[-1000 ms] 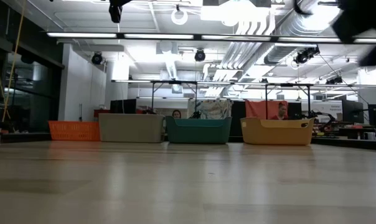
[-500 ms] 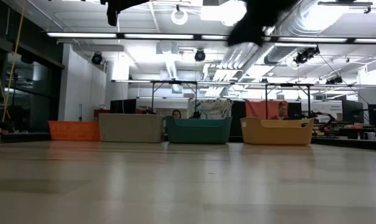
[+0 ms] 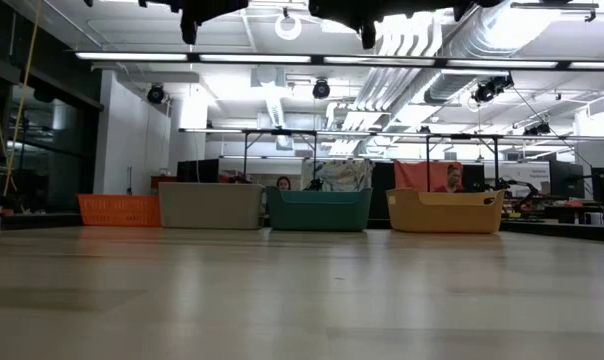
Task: Sort Halloween decoration
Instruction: Put the black skull into the green bin
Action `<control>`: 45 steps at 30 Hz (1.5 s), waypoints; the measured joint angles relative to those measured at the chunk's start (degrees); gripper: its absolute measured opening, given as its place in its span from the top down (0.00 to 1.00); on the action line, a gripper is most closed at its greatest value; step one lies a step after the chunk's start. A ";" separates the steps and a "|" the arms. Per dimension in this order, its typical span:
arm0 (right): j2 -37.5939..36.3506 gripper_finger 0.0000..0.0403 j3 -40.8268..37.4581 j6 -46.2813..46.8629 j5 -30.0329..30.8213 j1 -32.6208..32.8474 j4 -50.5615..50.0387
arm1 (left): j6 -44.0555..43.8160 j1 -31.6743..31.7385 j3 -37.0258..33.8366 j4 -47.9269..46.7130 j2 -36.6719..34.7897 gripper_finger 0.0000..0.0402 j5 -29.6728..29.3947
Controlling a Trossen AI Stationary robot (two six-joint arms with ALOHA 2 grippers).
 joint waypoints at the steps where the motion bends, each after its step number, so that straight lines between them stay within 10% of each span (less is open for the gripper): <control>1: 0.00 0.82 0.00 0.00 -0.08 0.11 0.38 | 1.10 0.00 0.00 1.27 0.57 0.80 1.36; 22: 0.02 0.82 0.00 2.35 -3.42 0.64 2.23 | 6.10 3.89 0.00 7.42 4.50 0.96 17.02; 36: 0.02 0.82 0.00 1.96 -3.20 0.64 2.01 | 1.39 4.87 0.00 6.87 3.72 1.00 17.56; 45: 3.34 0.82 2.19 8.82 13.27 -6.67 -4.29 | -2.41 4.35 0.00 7.46 3.71 1.00 17.58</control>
